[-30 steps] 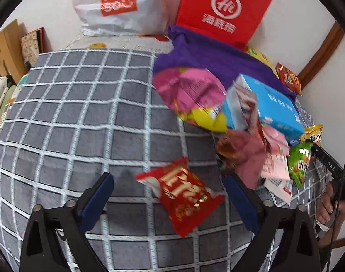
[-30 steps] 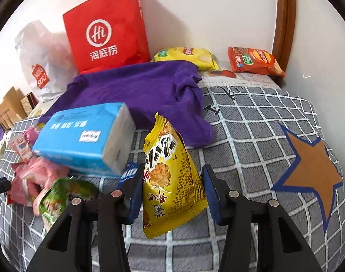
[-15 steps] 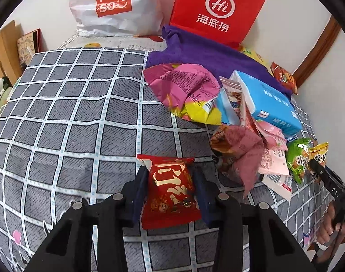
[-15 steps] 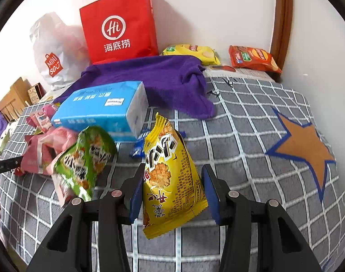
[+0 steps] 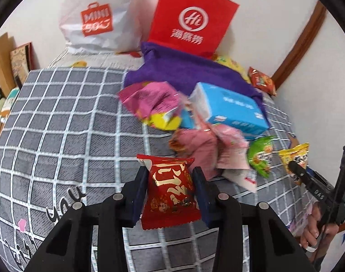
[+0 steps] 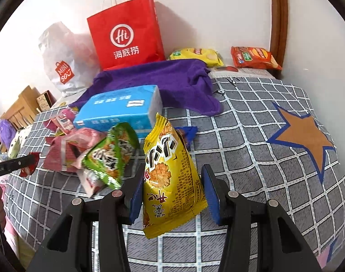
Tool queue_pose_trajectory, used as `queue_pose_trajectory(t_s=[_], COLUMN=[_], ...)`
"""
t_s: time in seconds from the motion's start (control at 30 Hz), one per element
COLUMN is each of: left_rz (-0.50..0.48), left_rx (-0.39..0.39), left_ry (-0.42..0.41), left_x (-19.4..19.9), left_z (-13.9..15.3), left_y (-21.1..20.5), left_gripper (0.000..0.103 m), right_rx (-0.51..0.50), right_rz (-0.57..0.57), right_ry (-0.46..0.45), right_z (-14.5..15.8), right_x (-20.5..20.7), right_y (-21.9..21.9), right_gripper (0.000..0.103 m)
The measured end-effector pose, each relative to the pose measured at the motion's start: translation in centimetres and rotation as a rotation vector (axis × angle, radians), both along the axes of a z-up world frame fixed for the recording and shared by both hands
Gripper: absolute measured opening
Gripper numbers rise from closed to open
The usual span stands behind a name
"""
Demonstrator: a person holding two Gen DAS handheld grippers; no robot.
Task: Organize snacks
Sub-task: 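Lift and carry both held snacks over the purple towel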
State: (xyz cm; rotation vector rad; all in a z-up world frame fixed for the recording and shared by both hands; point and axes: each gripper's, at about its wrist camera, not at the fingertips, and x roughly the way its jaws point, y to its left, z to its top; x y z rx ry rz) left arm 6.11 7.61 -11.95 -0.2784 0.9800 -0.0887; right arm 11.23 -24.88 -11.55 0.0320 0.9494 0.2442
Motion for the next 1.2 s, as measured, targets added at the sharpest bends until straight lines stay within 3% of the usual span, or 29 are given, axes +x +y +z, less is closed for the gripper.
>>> queue_pose_trajectory(t_s=[0.17,0.43,0.83,1.2], left_rz=[-0.061,-0.126,-0.162,-0.165], left_rx=[-0.049,-0.065,-0.030,-0.002], left_ry=[-0.020,-0.051,-0.092,-0.123], left_x=[1.4,4.7,11.0,17.4], left_z=[1.5,4.0,7.9,10.0], left_y=[-1.4,-3.3,-4.4,-3.9], left_gripper=[0.038,0.038,0.038,0.038], right_rx=[0.008,0.011,-0.016,-0.004], right_rz=[0.013,0.050,0.056,0.068], right_ry=[-0.030,-0.065,-0.095,-0.106], right_z=[2.0,5.1,7.8,8.0], right_x=[0.0,2.6,10.7,18.7], right_y=[1.3,3.6,6.5,7.8], right_gripper=[0.047,0.047,0.047,0.047])
